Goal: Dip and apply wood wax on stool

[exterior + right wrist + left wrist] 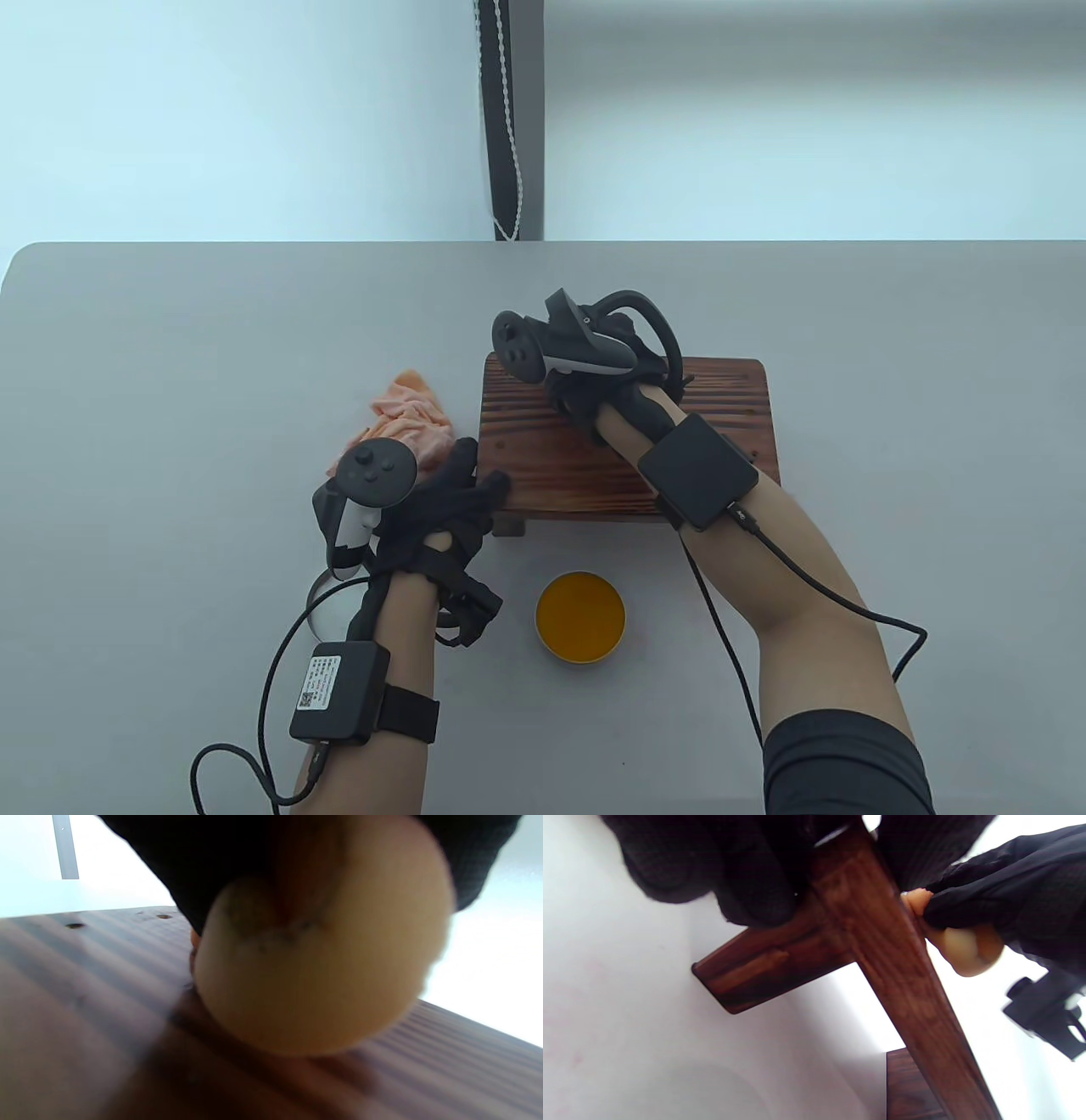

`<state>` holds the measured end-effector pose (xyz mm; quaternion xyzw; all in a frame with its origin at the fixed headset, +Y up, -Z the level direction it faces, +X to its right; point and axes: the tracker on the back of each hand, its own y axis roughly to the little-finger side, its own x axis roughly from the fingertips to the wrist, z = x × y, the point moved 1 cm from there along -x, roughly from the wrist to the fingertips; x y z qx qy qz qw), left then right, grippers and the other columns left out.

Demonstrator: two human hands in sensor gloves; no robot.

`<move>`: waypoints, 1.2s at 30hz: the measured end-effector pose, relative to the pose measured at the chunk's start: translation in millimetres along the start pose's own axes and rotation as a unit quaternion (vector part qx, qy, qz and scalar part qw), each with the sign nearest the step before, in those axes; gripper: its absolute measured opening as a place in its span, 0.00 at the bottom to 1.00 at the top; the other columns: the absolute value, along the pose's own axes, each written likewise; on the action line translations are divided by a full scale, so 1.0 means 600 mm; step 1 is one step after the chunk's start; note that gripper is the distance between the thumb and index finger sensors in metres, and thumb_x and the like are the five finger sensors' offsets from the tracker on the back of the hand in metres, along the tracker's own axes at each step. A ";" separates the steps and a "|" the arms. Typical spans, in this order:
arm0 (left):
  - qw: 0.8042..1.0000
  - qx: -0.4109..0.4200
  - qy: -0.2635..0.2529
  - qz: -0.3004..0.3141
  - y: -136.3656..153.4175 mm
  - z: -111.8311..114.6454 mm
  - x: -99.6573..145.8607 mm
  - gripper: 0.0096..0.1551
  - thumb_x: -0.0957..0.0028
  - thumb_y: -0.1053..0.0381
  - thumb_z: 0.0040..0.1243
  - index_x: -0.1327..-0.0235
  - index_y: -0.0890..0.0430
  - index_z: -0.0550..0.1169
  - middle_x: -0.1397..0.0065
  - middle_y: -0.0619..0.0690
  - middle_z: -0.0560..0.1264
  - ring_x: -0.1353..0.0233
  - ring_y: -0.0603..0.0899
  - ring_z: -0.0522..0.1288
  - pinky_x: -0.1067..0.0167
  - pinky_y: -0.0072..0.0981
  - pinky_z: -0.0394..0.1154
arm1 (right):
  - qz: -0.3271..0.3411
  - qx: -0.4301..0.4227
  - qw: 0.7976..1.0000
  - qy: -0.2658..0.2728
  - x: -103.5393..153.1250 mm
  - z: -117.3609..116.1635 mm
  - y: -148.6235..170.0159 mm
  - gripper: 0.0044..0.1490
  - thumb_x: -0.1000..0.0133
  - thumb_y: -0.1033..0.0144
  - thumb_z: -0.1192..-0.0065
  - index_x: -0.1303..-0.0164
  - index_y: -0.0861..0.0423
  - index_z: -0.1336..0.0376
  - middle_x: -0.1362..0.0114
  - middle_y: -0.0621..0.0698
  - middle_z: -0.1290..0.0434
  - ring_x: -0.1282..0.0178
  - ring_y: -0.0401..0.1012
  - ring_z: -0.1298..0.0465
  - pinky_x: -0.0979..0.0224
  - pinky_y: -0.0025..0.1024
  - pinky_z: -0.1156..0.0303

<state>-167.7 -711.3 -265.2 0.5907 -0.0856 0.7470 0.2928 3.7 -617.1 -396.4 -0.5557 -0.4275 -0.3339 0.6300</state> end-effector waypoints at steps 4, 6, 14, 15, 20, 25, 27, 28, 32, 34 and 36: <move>1.000 0.004 -0.001 0.001 0.001 0.000 0.000 0.52 0.39 0.43 0.64 0.12 0.69 0.59 0.29 0.72 0.74 0.41 0.68 0.83 0.47 0.65 0.82 | -0.005 0.035 0.999 -0.011 0.004 -0.002 0.006 0.22 0.49 0.71 0.18 0.44 0.56 0.21 0.46 0.66 0.17 0.53 0.56 0.14 0.42 0.65 0.20; 1.000 0.005 -0.002 0.002 0.001 0.000 0.001 0.52 0.39 0.43 0.64 0.12 0.68 0.59 0.29 0.72 0.74 0.41 0.68 0.83 0.47 0.65 0.81 | 0.015 0.061 0.997 -0.042 0.019 0.003 -0.006 0.22 0.49 0.71 0.17 0.44 0.58 0.21 0.47 0.66 0.17 0.53 0.56 0.15 0.41 0.66 0.20; 1.000 -0.002 0.001 0.003 -0.001 -0.002 -0.001 0.51 0.40 0.43 0.64 0.13 0.69 0.60 0.30 0.72 0.75 0.42 0.68 0.83 0.48 0.65 0.82 | -0.027 0.039 0.999 -0.004 -0.001 -0.006 0.022 0.22 0.48 0.70 0.18 0.43 0.55 0.21 0.46 0.66 0.18 0.52 0.55 0.14 0.41 0.65 0.20; 1.000 0.002 0.001 0.005 0.001 -0.002 0.000 0.52 0.39 0.43 0.64 0.13 0.69 0.60 0.30 0.72 0.75 0.42 0.68 0.83 0.48 0.65 0.82 | -0.022 0.054 0.998 -0.008 0.003 -0.006 0.023 0.22 0.48 0.70 0.18 0.43 0.56 0.21 0.46 0.66 0.18 0.53 0.55 0.14 0.42 0.65 0.19; 1.000 0.022 -0.001 0.014 0.008 0.000 -0.001 0.52 0.40 0.42 0.65 0.13 0.69 0.59 0.30 0.72 0.74 0.43 0.68 0.83 0.47 0.65 0.81 | 0.021 0.047 0.998 -0.028 0.035 0.001 -0.001 0.22 0.49 0.71 0.17 0.44 0.59 0.20 0.46 0.66 0.18 0.53 0.56 0.15 0.41 0.66 0.20; 0.999 0.030 0.007 0.011 0.010 -0.002 -0.004 0.52 0.40 0.42 0.65 0.13 0.69 0.60 0.31 0.71 0.74 0.43 0.67 0.83 0.47 0.65 0.81 | -0.040 0.036 0.998 0.028 0.011 -0.012 0.024 0.22 0.48 0.70 0.19 0.43 0.55 0.21 0.46 0.66 0.18 0.52 0.56 0.15 0.42 0.65 0.20; 1.000 0.028 0.005 0.010 0.010 -0.002 -0.004 0.52 0.40 0.42 0.65 0.13 0.69 0.60 0.31 0.71 0.75 0.43 0.67 0.83 0.48 0.65 0.81 | -0.041 0.048 0.998 0.012 0.015 -0.011 0.026 0.22 0.48 0.70 0.19 0.43 0.56 0.21 0.45 0.66 0.18 0.52 0.56 0.15 0.41 0.66 0.20; 1.000 0.028 0.004 0.010 0.011 -0.002 -0.004 0.52 0.40 0.42 0.65 0.13 0.69 0.60 0.31 0.71 0.75 0.43 0.67 0.83 0.48 0.65 0.81 | -0.040 0.060 0.997 0.005 0.019 -0.010 0.023 0.22 0.48 0.71 0.19 0.43 0.57 0.21 0.46 0.66 0.18 0.52 0.56 0.15 0.41 0.66 0.20; 0.999 0.033 -0.001 0.014 0.012 0.000 -0.003 0.52 0.40 0.42 0.65 0.13 0.69 0.60 0.31 0.71 0.74 0.43 0.67 0.82 0.48 0.65 0.81 | -0.009 0.048 0.998 -0.037 0.043 0.001 0.007 0.23 0.49 0.71 0.18 0.43 0.60 0.21 0.46 0.67 0.17 0.53 0.56 0.15 0.42 0.66 0.20; 1.000 0.026 -0.002 0.016 0.010 0.001 -0.002 0.52 0.40 0.42 0.65 0.13 0.70 0.60 0.31 0.72 0.74 0.43 0.67 0.82 0.48 0.65 0.81 | -0.024 0.017 0.999 -0.020 0.042 -0.002 0.008 0.23 0.48 0.71 0.17 0.43 0.58 0.20 0.46 0.67 0.17 0.52 0.56 0.15 0.41 0.66 0.20; 1.000 0.024 -0.003 0.015 0.009 0.001 -0.001 0.52 0.39 0.42 0.65 0.13 0.70 0.60 0.31 0.72 0.75 0.43 0.67 0.82 0.48 0.65 0.81 | -0.048 0.012 0.999 0.016 0.032 -0.008 0.019 0.22 0.48 0.70 0.18 0.43 0.56 0.21 0.45 0.66 0.17 0.52 0.56 0.15 0.41 0.66 0.20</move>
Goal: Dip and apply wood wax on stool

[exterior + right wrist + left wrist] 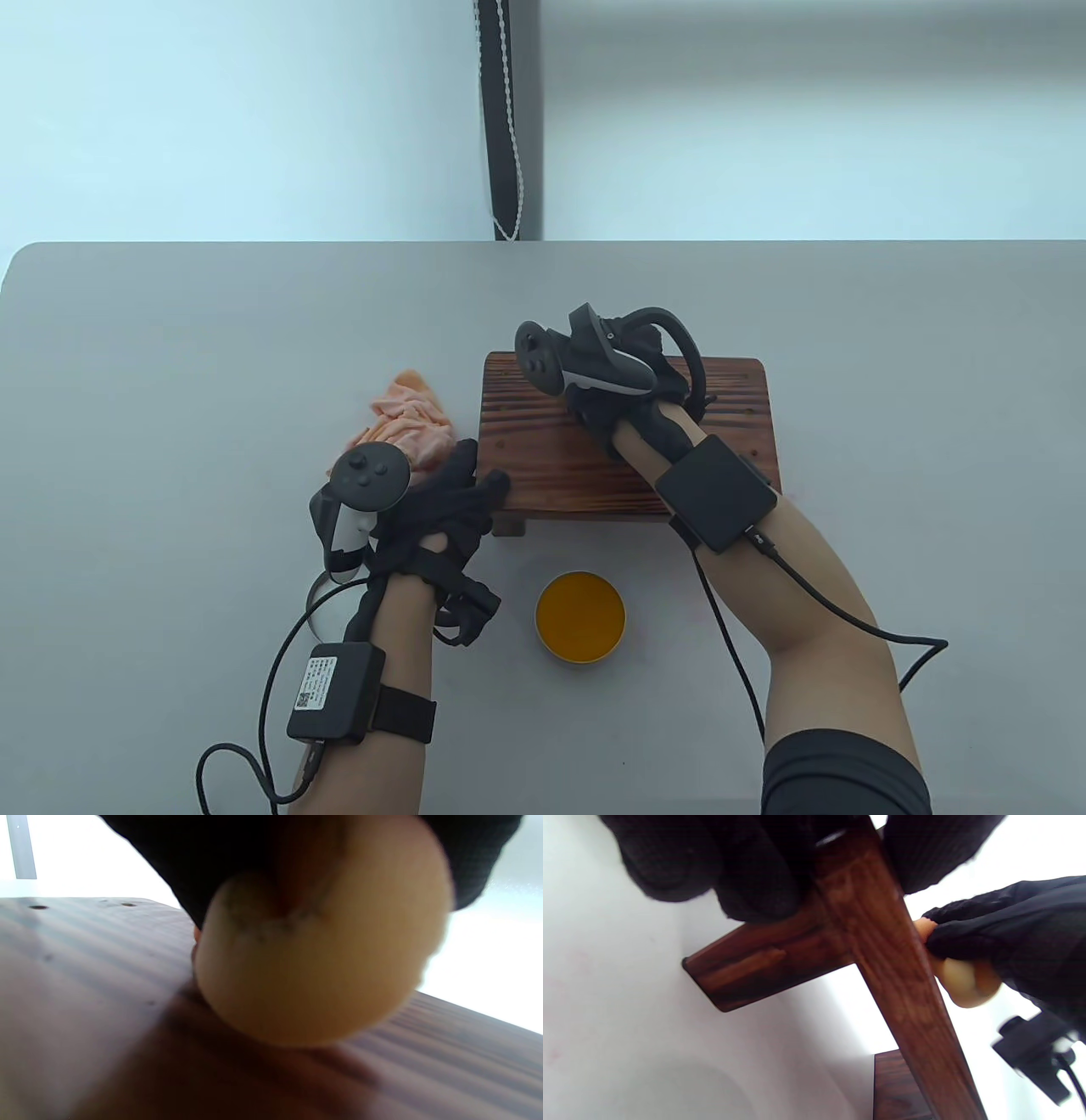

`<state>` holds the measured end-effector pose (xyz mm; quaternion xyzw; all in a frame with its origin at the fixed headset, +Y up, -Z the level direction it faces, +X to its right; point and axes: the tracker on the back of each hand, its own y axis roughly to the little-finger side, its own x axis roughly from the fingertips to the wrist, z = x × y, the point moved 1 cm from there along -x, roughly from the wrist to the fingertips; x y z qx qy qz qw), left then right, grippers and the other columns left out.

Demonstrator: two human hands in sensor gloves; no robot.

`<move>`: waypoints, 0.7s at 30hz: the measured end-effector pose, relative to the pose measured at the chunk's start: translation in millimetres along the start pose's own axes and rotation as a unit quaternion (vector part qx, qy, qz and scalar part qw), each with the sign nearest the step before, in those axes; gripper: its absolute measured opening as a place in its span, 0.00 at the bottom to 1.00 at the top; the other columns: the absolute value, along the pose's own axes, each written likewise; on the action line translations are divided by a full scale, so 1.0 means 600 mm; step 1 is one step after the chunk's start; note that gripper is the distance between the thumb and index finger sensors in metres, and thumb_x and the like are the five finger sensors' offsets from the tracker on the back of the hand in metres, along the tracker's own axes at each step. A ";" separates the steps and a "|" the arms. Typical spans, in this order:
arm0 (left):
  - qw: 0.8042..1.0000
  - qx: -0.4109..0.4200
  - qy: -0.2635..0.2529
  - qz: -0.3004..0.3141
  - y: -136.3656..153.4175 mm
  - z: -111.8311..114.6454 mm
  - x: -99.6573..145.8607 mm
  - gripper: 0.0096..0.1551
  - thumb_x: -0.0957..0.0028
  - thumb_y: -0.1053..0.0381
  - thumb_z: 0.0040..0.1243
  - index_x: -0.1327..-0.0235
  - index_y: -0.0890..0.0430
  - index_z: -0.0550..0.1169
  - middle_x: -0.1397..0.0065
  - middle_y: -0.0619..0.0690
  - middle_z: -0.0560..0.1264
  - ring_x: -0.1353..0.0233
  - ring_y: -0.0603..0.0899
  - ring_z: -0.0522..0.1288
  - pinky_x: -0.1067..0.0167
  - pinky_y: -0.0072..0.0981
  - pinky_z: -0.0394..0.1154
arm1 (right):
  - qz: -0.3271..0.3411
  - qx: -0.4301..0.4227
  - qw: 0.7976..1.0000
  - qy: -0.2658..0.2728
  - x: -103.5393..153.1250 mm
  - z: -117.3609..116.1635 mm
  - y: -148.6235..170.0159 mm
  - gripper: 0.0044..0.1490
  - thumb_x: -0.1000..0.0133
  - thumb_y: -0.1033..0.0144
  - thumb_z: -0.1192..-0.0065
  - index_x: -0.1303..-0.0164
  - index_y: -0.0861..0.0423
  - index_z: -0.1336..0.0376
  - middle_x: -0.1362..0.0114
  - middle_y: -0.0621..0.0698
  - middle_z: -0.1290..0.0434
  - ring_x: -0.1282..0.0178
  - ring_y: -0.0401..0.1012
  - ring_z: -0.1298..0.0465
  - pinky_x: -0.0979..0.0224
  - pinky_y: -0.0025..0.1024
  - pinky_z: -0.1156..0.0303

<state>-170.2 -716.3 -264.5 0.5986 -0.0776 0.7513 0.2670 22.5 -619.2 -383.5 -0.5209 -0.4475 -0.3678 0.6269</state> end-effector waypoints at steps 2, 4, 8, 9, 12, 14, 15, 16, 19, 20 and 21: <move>1.000 0.004 0.003 -0.003 0.000 -0.001 -0.001 0.52 0.39 0.42 0.65 0.13 0.70 0.60 0.31 0.72 0.75 0.43 0.67 0.82 0.48 0.65 0.81 | -0.019 0.022 1.000 0.002 -0.010 -0.004 0.011 0.22 0.47 0.70 0.19 0.42 0.55 0.21 0.45 0.66 0.18 0.52 0.56 0.15 0.41 0.65 0.20; 1.000 0.006 0.002 -0.003 0.000 0.000 0.000 0.52 0.40 0.42 0.65 0.13 0.70 0.60 0.31 0.72 0.75 0.43 0.67 0.82 0.48 0.65 0.81 | -0.022 0.038 0.999 -0.012 -0.009 -0.005 0.016 0.23 0.47 0.70 0.19 0.41 0.56 0.22 0.45 0.67 0.18 0.51 0.56 0.15 0.41 0.66 0.20; 1.000 0.013 -0.001 0.000 0.001 0.001 0.001 0.52 0.39 0.42 0.65 0.12 0.67 0.59 0.32 0.72 0.74 0.44 0.67 0.82 0.47 0.66 0.81 | 0.023 0.042 0.997 -0.058 0.016 0.006 0.004 0.23 0.48 0.72 0.18 0.42 0.60 0.21 0.46 0.68 0.18 0.52 0.57 0.15 0.41 0.67 0.20; 1.000 0.011 0.003 0.002 0.001 0.001 0.000 0.52 0.39 0.42 0.65 0.12 0.67 0.58 0.32 0.72 0.74 0.44 0.67 0.82 0.47 0.66 0.81 | 0.029 0.026 0.998 -0.057 0.019 0.007 0.001 0.23 0.48 0.71 0.18 0.42 0.60 0.21 0.46 0.68 0.18 0.52 0.57 0.15 0.41 0.67 0.20; 1.000 0.006 0.007 0.001 0.000 -0.001 -0.001 0.52 0.39 0.42 0.65 0.12 0.67 0.58 0.32 0.71 0.75 0.44 0.67 0.82 0.47 0.66 0.81 | 0.005 0.017 1.000 -0.024 0.007 0.002 0.008 0.22 0.48 0.71 0.19 0.42 0.56 0.21 0.44 0.67 0.18 0.51 0.57 0.15 0.40 0.66 0.21; 1.000 0.008 0.008 0.000 0.000 -0.001 -0.001 0.52 0.39 0.42 0.65 0.12 0.68 0.59 0.32 0.71 0.75 0.44 0.67 0.82 0.47 0.66 0.81 | -0.026 0.024 0.999 -0.006 -0.005 -0.005 0.020 0.22 0.47 0.70 0.19 0.41 0.54 0.21 0.44 0.67 0.18 0.51 0.57 0.15 0.40 0.66 0.21; 1.000 0.010 0.011 0.000 0.002 -0.002 -0.002 0.52 0.40 0.42 0.65 0.12 0.68 0.59 0.32 0.71 0.75 0.44 0.66 0.82 0.47 0.66 0.81 | -0.034 0.029 0.999 -0.008 -0.008 -0.006 0.024 0.23 0.47 0.71 0.20 0.41 0.55 0.22 0.44 0.67 0.18 0.51 0.57 0.15 0.40 0.67 0.21; 1.000 0.015 0.015 -0.001 0.003 -0.002 -0.003 0.52 0.39 0.42 0.65 0.12 0.68 0.59 0.32 0.71 0.75 0.44 0.67 0.82 0.47 0.66 0.81 | -0.037 0.034 0.999 -0.020 -0.007 -0.006 0.026 0.23 0.47 0.71 0.20 0.41 0.56 0.22 0.43 0.67 0.18 0.50 0.57 0.15 0.40 0.67 0.21; 1.000 0.009 0.009 0.003 0.002 -0.002 -0.002 0.52 0.39 0.42 0.65 0.12 0.69 0.59 0.32 0.71 0.75 0.44 0.66 0.82 0.47 0.66 0.81 | -0.018 0.050 0.997 -0.048 0.009 -0.001 0.020 0.23 0.47 0.72 0.19 0.41 0.59 0.22 0.44 0.68 0.18 0.51 0.58 0.15 0.40 0.68 0.21; 1.000 0.011 0.009 0.003 0.002 -0.001 -0.002 0.52 0.39 0.42 0.65 0.12 0.69 0.59 0.32 0.71 0.75 0.44 0.66 0.82 0.47 0.66 0.81 | 0.001 0.043 0.997 -0.060 0.016 0.004 0.015 0.23 0.48 0.72 0.19 0.42 0.60 0.21 0.45 0.68 0.18 0.51 0.58 0.15 0.41 0.68 0.21; 1.000 0.012 0.010 0.004 0.003 -0.001 -0.002 0.52 0.39 0.42 0.65 0.12 0.68 0.59 0.32 0.71 0.75 0.44 0.66 0.82 0.47 0.66 0.81 | 0.008 0.031 0.997 -0.069 0.020 0.006 0.012 0.23 0.48 0.72 0.19 0.42 0.60 0.21 0.45 0.68 0.18 0.51 0.58 0.15 0.40 0.68 0.21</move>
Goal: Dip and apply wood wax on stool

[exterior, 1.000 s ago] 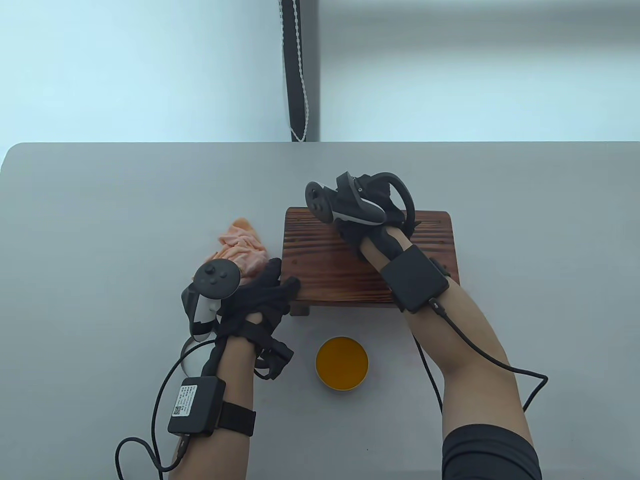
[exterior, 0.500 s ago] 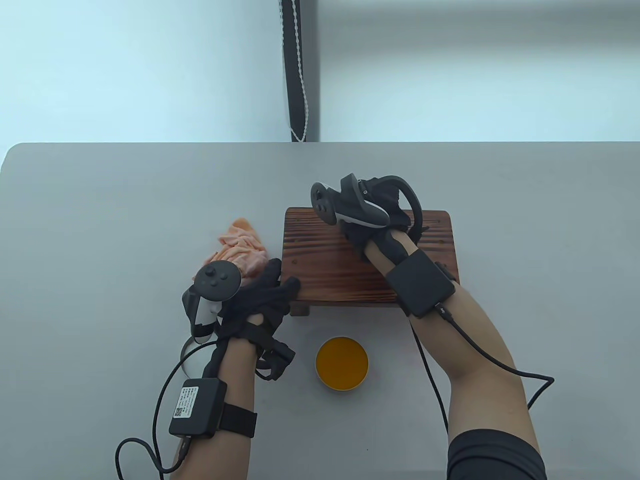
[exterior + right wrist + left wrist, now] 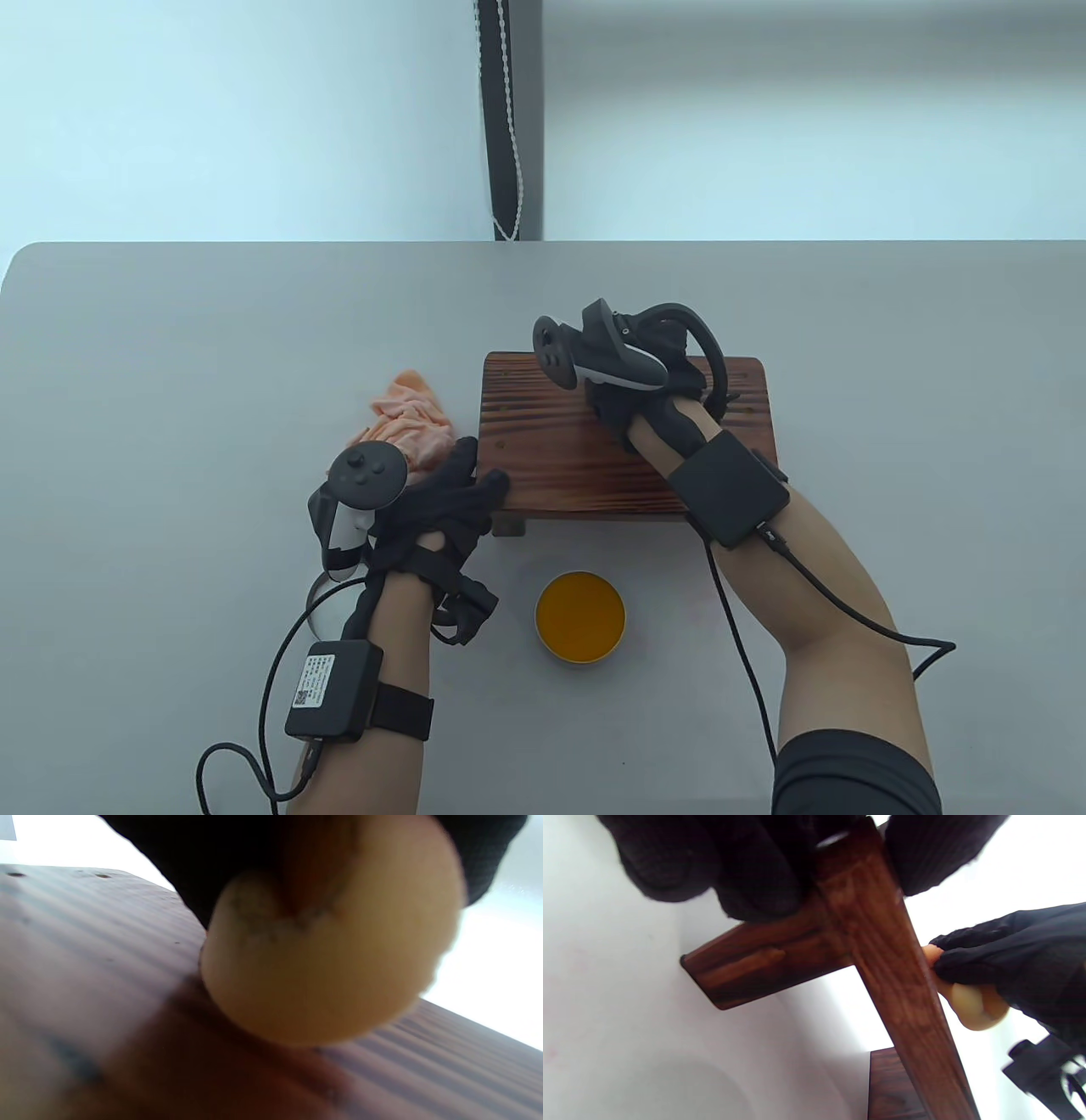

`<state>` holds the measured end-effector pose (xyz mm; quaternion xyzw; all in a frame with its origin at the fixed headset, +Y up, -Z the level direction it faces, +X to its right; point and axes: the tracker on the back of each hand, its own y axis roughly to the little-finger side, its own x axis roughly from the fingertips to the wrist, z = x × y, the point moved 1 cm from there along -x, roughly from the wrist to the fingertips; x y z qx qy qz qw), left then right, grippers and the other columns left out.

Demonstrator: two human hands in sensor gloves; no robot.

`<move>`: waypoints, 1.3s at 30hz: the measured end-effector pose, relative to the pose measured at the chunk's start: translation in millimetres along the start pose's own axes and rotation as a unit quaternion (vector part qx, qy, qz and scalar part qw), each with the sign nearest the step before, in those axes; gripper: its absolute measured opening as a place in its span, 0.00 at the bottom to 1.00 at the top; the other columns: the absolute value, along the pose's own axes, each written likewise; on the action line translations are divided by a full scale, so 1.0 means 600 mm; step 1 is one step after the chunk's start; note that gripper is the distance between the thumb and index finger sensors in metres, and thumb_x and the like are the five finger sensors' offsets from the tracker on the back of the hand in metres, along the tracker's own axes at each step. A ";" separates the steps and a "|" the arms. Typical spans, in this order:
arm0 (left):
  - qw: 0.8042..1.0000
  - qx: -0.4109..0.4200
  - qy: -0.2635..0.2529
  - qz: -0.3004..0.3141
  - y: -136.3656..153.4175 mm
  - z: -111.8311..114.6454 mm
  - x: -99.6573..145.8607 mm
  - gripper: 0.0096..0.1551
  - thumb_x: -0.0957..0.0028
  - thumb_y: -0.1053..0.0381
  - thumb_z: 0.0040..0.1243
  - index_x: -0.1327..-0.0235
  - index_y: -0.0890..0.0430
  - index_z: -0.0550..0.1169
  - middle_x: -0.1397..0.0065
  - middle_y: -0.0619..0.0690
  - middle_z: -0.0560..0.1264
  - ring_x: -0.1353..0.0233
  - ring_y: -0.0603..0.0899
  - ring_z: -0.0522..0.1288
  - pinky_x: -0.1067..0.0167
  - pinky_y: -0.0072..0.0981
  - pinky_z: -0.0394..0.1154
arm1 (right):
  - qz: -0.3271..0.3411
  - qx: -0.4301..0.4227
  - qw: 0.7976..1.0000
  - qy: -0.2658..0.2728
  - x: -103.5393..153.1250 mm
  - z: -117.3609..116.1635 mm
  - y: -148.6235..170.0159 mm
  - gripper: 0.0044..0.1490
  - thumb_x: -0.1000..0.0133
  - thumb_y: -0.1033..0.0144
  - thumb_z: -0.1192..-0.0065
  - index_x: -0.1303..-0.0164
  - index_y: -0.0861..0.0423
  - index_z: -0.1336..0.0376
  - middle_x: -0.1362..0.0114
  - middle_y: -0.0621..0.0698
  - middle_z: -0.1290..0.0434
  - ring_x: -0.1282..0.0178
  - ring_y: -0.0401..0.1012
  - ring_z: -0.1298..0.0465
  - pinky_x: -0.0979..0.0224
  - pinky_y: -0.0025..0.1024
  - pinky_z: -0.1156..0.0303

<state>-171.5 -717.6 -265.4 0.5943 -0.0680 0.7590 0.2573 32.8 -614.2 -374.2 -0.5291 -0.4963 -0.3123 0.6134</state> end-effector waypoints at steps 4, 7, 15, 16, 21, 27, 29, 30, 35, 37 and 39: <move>1.000 -0.004 0.001 0.001 -0.002 0.000 0.000 0.52 0.39 0.42 0.65 0.13 0.69 0.59 0.32 0.72 0.75 0.44 0.67 0.82 0.47 0.66 0.81 | -0.027 -0.021 0.998 0.047 -0.015 -0.007 0.011 0.22 0.47 0.71 0.19 0.42 0.55 0.21 0.43 0.67 0.17 0.50 0.57 0.15 0.40 0.66 0.21; 1.000 -0.004 0.001 -0.001 -0.001 0.000 -0.001 0.52 0.39 0.42 0.65 0.12 0.69 0.59 0.32 0.71 0.75 0.44 0.66 0.82 0.47 0.66 0.81 | -0.055 0.005 0.998 0.043 -0.025 -0.012 0.025 0.23 0.47 0.71 0.20 0.41 0.55 0.22 0.43 0.67 0.18 0.51 0.57 0.15 0.40 0.66 0.21; 1.000 -0.005 0.001 0.001 -0.001 0.000 -0.001 0.52 0.39 0.42 0.64 0.12 0.68 0.59 0.33 0.72 0.75 0.44 0.66 0.82 0.47 0.66 0.81 | -0.026 0.011 0.998 0.049 -0.006 -0.009 0.013 0.22 0.48 0.70 0.19 0.42 0.56 0.21 0.44 0.67 0.17 0.51 0.57 0.15 0.40 0.66 0.20; 1.000 -0.005 0.002 0.001 -0.001 0.000 -0.002 0.52 0.39 0.42 0.65 0.12 0.69 0.59 0.33 0.71 0.75 0.45 0.66 0.82 0.47 0.66 0.81 | -0.037 -0.005 0.997 0.065 -0.013 -0.013 0.019 0.22 0.48 0.71 0.19 0.42 0.56 0.21 0.44 0.67 0.17 0.51 0.57 0.15 0.41 0.66 0.20; 1.000 -0.002 0.005 0.001 0.000 -0.001 -0.003 0.53 0.39 0.42 0.65 0.12 0.69 0.58 0.33 0.71 0.75 0.45 0.66 0.82 0.47 0.66 0.81 | -0.049 0.021 0.998 0.030 -0.008 -0.015 0.035 0.23 0.47 0.71 0.19 0.41 0.57 0.22 0.44 0.68 0.17 0.51 0.57 0.15 0.41 0.66 0.20; 1.000 0.000 0.006 0.002 0.001 0.000 -0.003 0.52 0.39 0.42 0.65 0.12 0.68 0.58 0.34 0.71 0.75 0.45 0.66 0.82 0.47 0.66 0.81 | -0.024 0.001 0.999 0.032 0.004 -0.011 0.024 0.22 0.48 0.71 0.18 0.42 0.56 0.21 0.44 0.67 0.17 0.51 0.57 0.15 0.41 0.66 0.20; 1.000 -0.002 0.007 0.000 0.000 -0.001 -0.004 0.52 0.39 0.42 0.65 0.12 0.68 0.59 0.34 0.71 0.75 0.45 0.65 0.83 0.47 0.66 0.81 | -0.050 -0.005 0.998 0.046 -0.011 -0.015 0.037 0.23 0.47 0.71 0.19 0.42 0.55 0.21 0.44 0.67 0.17 0.51 0.57 0.15 0.41 0.66 0.20; 1.000 -0.003 0.008 0.000 0.000 -0.001 -0.004 0.53 0.39 0.42 0.65 0.12 0.68 0.59 0.34 0.71 0.75 0.45 0.65 0.83 0.47 0.66 0.81 | -0.061 0.006 0.997 0.042 -0.016 -0.017 0.044 0.23 0.47 0.71 0.20 0.41 0.55 0.22 0.43 0.67 0.17 0.51 0.57 0.15 0.41 0.66 0.20; 1.000 0.003 0.008 0.004 0.002 -0.001 -0.003 0.53 0.39 0.41 0.65 0.12 0.69 0.59 0.34 0.71 0.75 0.46 0.65 0.83 0.47 0.66 0.81 | -0.048 0.021 0.998 0.017 0.009 -0.018 0.043 0.23 0.47 0.72 0.19 0.42 0.60 0.21 0.45 0.69 0.18 0.52 0.58 0.15 0.41 0.68 0.21; 1.000 0.002 0.007 0.004 0.001 0.000 -0.004 0.53 0.39 0.42 0.65 0.12 0.69 0.59 0.34 0.71 0.75 0.46 0.66 0.83 0.47 0.66 0.81 | -0.025 0.003 1.000 0.012 0.020 -0.014 0.034 0.23 0.48 0.72 0.18 0.42 0.60 0.21 0.45 0.69 0.17 0.52 0.58 0.15 0.41 0.68 0.21; 1.000 -0.001 0.007 0.004 0.001 -0.001 -0.004 0.53 0.39 0.42 0.65 0.13 0.69 0.59 0.35 0.71 0.75 0.46 0.65 0.83 0.48 0.66 0.81 | -0.030 -0.006 0.999 0.024 0.016 -0.015 0.035 0.23 0.48 0.72 0.18 0.42 0.58 0.21 0.44 0.68 0.17 0.51 0.57 0.15 0.41 0.67 0.21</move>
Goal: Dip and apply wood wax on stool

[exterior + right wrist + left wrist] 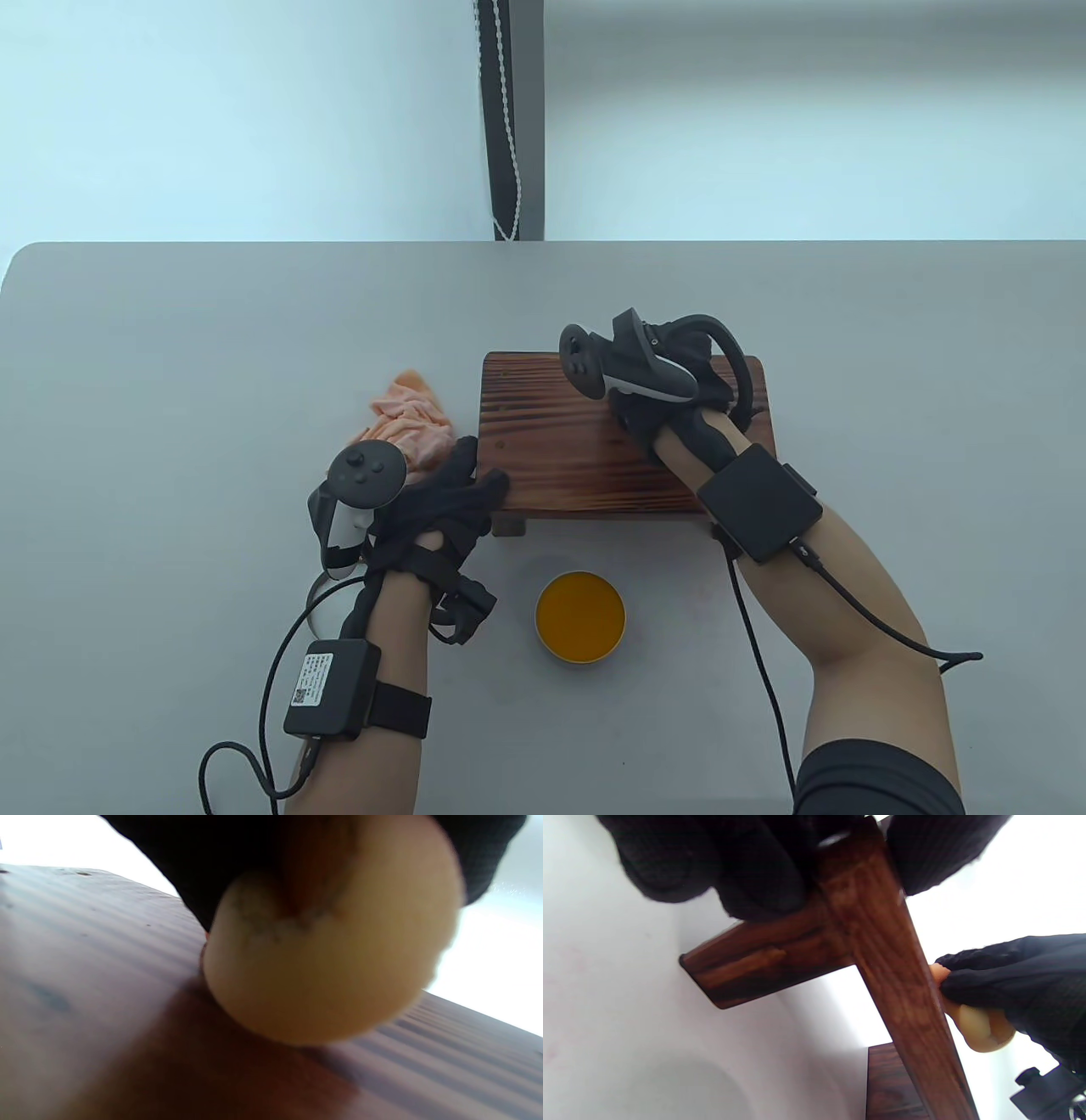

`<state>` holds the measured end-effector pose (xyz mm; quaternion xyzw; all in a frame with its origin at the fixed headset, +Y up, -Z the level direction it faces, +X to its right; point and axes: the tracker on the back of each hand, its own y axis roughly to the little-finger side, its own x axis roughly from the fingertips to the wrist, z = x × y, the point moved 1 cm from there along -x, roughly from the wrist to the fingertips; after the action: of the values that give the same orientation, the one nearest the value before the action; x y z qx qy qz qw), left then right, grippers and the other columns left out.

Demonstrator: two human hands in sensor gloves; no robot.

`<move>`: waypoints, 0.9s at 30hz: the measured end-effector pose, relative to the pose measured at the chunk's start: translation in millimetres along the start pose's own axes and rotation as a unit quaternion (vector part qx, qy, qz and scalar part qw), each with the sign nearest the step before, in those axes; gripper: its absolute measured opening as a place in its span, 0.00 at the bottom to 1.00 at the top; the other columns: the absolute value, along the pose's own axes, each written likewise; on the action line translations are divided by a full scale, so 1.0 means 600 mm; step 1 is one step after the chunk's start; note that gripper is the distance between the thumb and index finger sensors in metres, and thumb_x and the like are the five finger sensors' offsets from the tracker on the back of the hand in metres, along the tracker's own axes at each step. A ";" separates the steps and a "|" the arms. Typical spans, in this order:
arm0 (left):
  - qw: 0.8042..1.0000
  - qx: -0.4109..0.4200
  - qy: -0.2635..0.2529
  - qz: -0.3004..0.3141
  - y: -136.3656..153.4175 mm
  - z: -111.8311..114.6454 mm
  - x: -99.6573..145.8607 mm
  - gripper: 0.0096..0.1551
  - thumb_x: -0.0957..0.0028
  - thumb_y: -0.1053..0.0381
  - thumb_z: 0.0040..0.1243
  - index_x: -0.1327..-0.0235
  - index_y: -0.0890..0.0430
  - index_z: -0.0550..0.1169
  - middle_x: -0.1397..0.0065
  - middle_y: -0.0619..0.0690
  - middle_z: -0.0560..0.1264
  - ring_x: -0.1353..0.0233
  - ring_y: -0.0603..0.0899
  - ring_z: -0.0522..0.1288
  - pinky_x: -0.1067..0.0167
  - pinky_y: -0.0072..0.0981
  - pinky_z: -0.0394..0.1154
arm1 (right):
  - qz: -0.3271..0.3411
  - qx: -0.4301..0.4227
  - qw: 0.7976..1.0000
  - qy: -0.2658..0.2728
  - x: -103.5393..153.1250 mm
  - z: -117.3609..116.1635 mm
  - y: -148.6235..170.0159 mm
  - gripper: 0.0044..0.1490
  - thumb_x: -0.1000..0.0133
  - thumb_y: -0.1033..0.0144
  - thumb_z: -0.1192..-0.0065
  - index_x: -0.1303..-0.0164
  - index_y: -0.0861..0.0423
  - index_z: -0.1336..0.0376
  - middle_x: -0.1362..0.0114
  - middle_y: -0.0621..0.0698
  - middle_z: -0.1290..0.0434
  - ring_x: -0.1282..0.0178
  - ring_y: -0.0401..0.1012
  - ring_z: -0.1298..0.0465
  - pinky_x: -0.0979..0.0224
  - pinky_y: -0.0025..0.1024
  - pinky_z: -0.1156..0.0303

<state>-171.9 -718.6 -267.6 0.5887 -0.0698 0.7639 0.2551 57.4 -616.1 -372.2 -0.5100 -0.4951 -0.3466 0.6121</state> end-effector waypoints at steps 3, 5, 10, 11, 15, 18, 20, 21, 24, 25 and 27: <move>1.000 -0.007 0.002 -0.002 -0.002 -0.002 0.000 0.52 0.39 0.41 0.65 0.13 0.69 0.60 0.35 0.71 0.76 0.47 0.64 0.83 0.48 0.66 0.82 | -0.029 -0.005 0.999 0.027 -0.021 -0.009 0.019 0.23 0.47 0.71 0.20 0.41 0.55 0.22 0.43 0.68 0.17 0.51 0.57 0.15 0.41 0.67 0.21; 1.000 -0.004 0.001 -0.002 -0.001 -0.002 0.000 0.52 0.40 0.41 0.65 0.13 0.69 0.60 0.35 0.71 0.76 0.47 0.64 0.83 0.48 0.66 0.82 | -0.040 -0.003 0.999 0.027 -0.020 -0.014 0.030 0.23 0.46 0.71 0.20 0.40 0.56 0.22 0.43 0.68 0.18 0.50 0.58 0.15 0.41 0.67 0.21; 1.000 0.002 -0.002 0.001 0.000 -0.001 0.000 0.53 0.40 0.41 0.65 0.13 0.69 0.60 0.35 0.71 0.76 0.47 0.64 0.83 0.48 0.66 0.81 | -0.008 0.005 1.000 0.005 0.013 -0.010 0.024 0.23 0.47 0.73 0.20 0.41 0.60 0.22 0.44 0.70 0.18 0.52 0.59 0.16 0.42 0.69 0.22; 1.000 0.000 -0.002 0.001 0.000 -0.001 0.000 0.53 0.39 0.41 0.65 0.13 0.69 0.60 0.35 0.71 0.76 0.47 0.64 0.83 0.48 0.66 0.81 | 0.006 -0.005 1.000 -0.004 0.017 -0.008 0.019 0.23 0.47 0.72 0.19 0.41 0.61 0.22 0.44 0.70 0.18 0.52 0.59 0.16 0.42 0.69 0.22; 1.000 -0.008 0.000 -0.001 -0.001 -0.002 -0.001 0.52 0.39 0.42 0.65 0.13 0.70 0.60 0.35 0.71 0.76 0.48 0.64 0.83 0.48 0.66 0.82 | -0.015 -0.018 0.999 0.022 -0.001 -0.012 0.028 0.23 0.47 0.72 0.20 0.41 0.56 0.21 0.43 0.69 0.18 0.50 0.59 0.16 0.41 0.68 0.22; 1.000 -0.004 -0.001 -0.002 0.000 -0.002 0.000 0.52 0.40 0.41 0.65 0.13 0.69 0.60 0.35 0.71 0.76 0.48 0.64 0.83 0.48 0.66 0.82 | -0.052 -0.015 0.998 0.033 -0.015 -0.021 0.050 0.23 0.47 0.72 0.20 0.41 0.56 0.22 0.43 0.69 0.18 0.50 0.59 0.16 0.41 0.69 0.22; 1.000 0.000 -0.002 0.000 0.001 -0.001 0.000 0.52 0.39 0.41 0.65 0.13 0.69 0.60 0.35 0.71 0.76 0.48 0.64 0.83 0.48 0.66 0.82 | -0.052 -0.014 0.999 0.009 -0.006 -0.019 0.053 0.23 0.47 0.72 0.20 0.41 0.58 0.22 0.43 0.70 0.18 0.51 0.59 0.16 0.41 0.69 0.22; 1.000 0.001 -0.002 0.001 0.001 -0.001 0.000 0.53 0.40 0.42 0.65 0.13 0.70 0.60 0.36 0.71 0.76 0.48 0.64 0.83 0.48 0.66 0.81 | -0.039 -0.006 0.999 -0.006 0.004 -0.016 0.051 0.23 0.47 0.72 0.19 0.41 0.59 0.22 0.44 0.70 0.18 0.51 0.59 0.16 0.41 0.69 0.22; 1.000 -0.003 0.000 0.002 0.000 -0.001 -0.001 0.52 0.40 0.42 0.65 0.13 0.70 0.60 0.36 0.71 0.76 0.48 0.64 0.83 0.48 0.66 0.82 | 0.000 -0.018 1.000 -0.015 0.019 -0.011 0.040 0.23 0.48 0.72 0.18 0.42 0.60 0.21 0.44 0.69 0.18 0.51 0.59 0.16 0.41 0.69 0.22; 1.000 -0.005 0.000 0.002 0.000 -0.002 -0.001 0.52 0.39 0.42 0.65 0.13 0.70 0.60 0.36 0.71 0.76 0.48 0.64 0.83 0.48 0.66 0.82 | -0.001 -0.023 1.000 -0.009 0.017 -0.011 0.039 0.23 0.48 0.72 0.18 0.42 0.59 0.21 0.44 0.69 0.18 0.50 0.59 0.16 0.40 0.69 0.22; 1.000 -0.008 0.000 0.002 -0.001 -0.002 -0.001 0.52 0.39 0.42 0.65 0.13 0.70 0.60 0.36 0.71 0.76 0.48 0.63 0.83 0.48 0.66 0.82 | -0.017 -0.039 0.999 0.011 0.008 -0.015 0.046 0.23 0.47 0.71 0.19 0.42 0.57 0.21 0.43 0.68 0.18 0.50 0.59 0.16 0.40 0.68 0.22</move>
<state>-172.4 -718.1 -268.7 0.5864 -0.0771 0.7638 0.2585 86.9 -618.0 -375.2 -0.5213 -0.4826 -0.3816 0.5914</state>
